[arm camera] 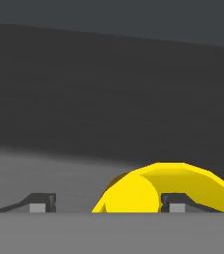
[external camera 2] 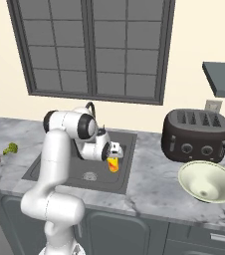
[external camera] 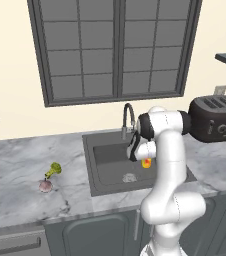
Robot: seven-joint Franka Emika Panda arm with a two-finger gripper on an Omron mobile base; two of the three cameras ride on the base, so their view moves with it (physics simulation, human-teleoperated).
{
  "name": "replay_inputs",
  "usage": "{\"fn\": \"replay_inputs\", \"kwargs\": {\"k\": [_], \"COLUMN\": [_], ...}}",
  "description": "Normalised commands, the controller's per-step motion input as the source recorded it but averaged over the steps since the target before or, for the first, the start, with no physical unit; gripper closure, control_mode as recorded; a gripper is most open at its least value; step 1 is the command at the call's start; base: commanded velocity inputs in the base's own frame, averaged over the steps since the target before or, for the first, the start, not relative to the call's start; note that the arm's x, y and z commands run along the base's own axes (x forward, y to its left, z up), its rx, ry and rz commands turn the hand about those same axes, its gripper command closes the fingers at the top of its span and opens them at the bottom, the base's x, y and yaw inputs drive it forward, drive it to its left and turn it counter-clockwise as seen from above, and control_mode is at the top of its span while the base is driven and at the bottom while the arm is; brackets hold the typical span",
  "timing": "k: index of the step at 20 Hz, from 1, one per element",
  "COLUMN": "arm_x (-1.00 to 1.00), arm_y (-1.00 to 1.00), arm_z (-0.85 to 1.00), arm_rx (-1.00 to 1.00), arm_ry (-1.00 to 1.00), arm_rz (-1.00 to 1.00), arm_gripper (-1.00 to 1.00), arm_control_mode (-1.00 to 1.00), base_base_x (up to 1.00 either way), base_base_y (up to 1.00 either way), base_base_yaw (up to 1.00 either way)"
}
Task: Remove the garlic and broccoli from the sink. Then move the bowl and cup from the counter to the sink for washing.
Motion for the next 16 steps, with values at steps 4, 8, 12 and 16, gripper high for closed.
{"fn": "replay_inputs", "kwargs": {"k": [4,8,12,16], "arm_x": [0.00,-0.02,-0.06,-0.03], "arm_y": [-0.25,-0.21,-0.15,-0.14], "arm_z": [-0.01,0.01,0.05,0.15], "arm_rx": [0.00,0.00,0.00,0.01], "arm_ry": [0.00,0.00,0.00,0.00], "arm_rz": [0.00,0.00,0.00,0.00], "arm_gripper": [-1.00,-1.00,-1.00,-1.00], "arm_control_mode": [-1.00,-1.00,-1.00,-1.00], "base_base_x": [0.00,0.00,0.00,0.00], "base_base_y": [0.00,0.00,0.00,0.00], "base_base_yaw": [0.00,0.00,0.00,0.00]}}
